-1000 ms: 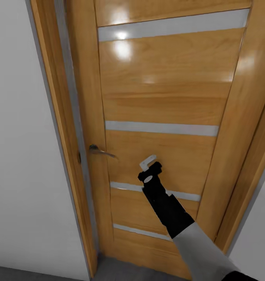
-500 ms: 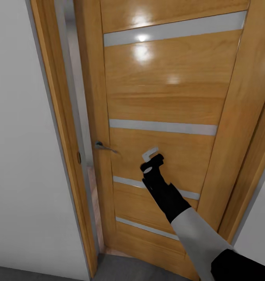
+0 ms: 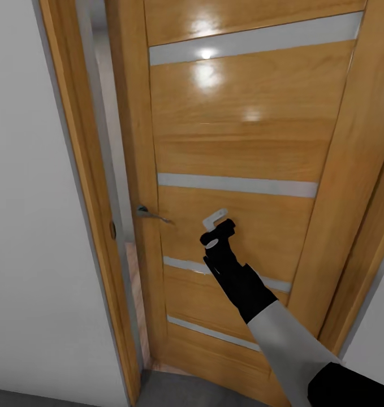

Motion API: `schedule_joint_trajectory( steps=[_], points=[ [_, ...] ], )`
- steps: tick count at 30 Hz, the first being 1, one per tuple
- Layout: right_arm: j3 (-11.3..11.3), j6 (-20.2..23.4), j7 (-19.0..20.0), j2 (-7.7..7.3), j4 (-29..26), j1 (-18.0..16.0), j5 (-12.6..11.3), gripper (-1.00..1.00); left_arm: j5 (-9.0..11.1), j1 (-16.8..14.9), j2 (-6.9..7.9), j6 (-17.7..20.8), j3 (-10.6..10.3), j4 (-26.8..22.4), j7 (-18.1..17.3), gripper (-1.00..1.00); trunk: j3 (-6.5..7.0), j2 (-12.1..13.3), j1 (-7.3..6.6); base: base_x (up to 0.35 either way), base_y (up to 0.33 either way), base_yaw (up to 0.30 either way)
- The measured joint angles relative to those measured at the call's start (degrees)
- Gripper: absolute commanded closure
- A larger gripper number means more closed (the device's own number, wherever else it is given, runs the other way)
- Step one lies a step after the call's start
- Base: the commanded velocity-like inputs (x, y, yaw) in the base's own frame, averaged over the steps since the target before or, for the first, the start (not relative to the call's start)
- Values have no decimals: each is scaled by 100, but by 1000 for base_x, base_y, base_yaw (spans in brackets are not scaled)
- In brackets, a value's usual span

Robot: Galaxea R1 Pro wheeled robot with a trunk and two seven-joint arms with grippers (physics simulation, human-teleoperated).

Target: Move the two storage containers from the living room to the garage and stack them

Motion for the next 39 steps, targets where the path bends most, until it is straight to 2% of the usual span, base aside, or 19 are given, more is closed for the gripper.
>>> schedule_joint_trajectory(
  steps=[6, 12, 16, 17, 20, 21, 24, 32, 35, 39],
  points=[
    [-1, 19, 7, 0, -1, 4, 22, -100, -9, 0, -2, -6, -1, 0, -10, -100, -1, -2, -1, 283, 0, 0],
    [14, 4, 0, 0, 95, -13, 18, -100, -13, -1, -4, -12, 4, 1, -3, -100, 0, -1, 2, 41, 0, 0],
    [-3, -73, -14, 0, 651, -340, -36, -100, -13, 0, -4, -13, 5, 0, -2, -100, 0, 0, 3, 3, 0, 0],
    [-12, -138, -18, 0, 994, -524, -80, -100, -13, 0, -4, -15, 5, 0, 2, -100, 0, 0, 3, 0, 0, 0],
    [-51, -397, -65, 0, 1692, -932, -517, -100, -13, 0, -4, -17, 5, 0, 5, -100, 0, 0, 3, 0, 0, 0],
    [-48, -514, -89, 0, 2055, -1153, -799, -100, -13, 0, -4, -17, 5, 1, 5, -100, 1, -1, 2, 0, 0, 0],
    [-65, -633, -109, 0, 2321, -1285, -951, -100, -13, 0, -4, -17, 5, 0, 6, -100, 0, 0, 3, 0, 0, 0],
    [-70, -709, -148, 0, 2408, -1344, -1055, -100, -13, 0, -4, -17, 5, 0, 9, -100, 0, 0, 3, 0, 0, 0],
    [-64, -689, -179, 0, 2349, -1346, -1011, -100, -13, 0, -4, -17, 5, 0, 13, -100, 0, 0, 3, 0, 0, 0],
    [-58, -634, -204, 0, 2007, -1345, -1003, -100, -13, 0, -4, -17, 5, 0, 14, -100, 0, 0, 2, 0, 0, 0]
  ],
)
